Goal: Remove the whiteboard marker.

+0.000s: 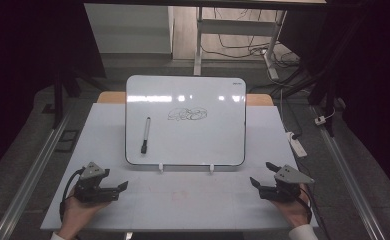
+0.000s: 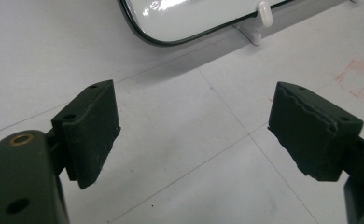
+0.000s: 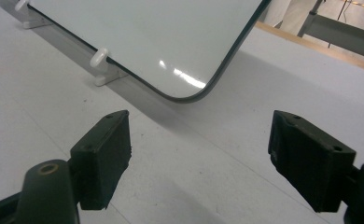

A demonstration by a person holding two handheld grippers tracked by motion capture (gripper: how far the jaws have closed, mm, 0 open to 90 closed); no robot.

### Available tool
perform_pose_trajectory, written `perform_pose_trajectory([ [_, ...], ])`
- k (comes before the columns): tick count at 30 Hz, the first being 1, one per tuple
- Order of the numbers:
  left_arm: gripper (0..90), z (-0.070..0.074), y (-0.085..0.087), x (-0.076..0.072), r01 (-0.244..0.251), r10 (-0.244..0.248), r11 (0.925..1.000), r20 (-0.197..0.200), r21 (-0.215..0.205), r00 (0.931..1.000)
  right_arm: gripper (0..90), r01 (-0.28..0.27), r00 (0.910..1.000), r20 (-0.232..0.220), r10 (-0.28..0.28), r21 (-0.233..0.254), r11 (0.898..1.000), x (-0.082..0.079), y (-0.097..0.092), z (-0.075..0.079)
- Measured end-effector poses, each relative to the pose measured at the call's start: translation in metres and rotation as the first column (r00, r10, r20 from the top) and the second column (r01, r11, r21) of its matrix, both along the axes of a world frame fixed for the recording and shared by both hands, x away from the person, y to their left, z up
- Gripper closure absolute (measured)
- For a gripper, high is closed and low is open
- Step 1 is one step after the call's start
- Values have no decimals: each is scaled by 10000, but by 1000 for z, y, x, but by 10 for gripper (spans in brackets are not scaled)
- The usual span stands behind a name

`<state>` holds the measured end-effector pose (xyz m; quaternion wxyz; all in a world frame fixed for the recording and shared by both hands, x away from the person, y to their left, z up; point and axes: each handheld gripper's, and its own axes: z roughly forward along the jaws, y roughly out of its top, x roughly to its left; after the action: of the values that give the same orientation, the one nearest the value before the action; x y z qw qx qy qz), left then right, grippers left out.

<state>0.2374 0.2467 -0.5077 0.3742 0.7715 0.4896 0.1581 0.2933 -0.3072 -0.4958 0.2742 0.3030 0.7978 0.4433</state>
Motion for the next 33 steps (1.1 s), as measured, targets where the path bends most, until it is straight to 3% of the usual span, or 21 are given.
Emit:
perform_pose_trajectory([
  [25, 188, 11, -6, 5, 115, -121, 9998, 413, 152, 9991, 240, 140, 9999, 32, -140, -154, 9998, -3, 2, -4],
  [33, 214, 28, -19, 22, 232, -267, 9989, 910, 399, 9955, 243, 119, 9999, 1, -119, -217, 9997, -3, 6, -4],
])
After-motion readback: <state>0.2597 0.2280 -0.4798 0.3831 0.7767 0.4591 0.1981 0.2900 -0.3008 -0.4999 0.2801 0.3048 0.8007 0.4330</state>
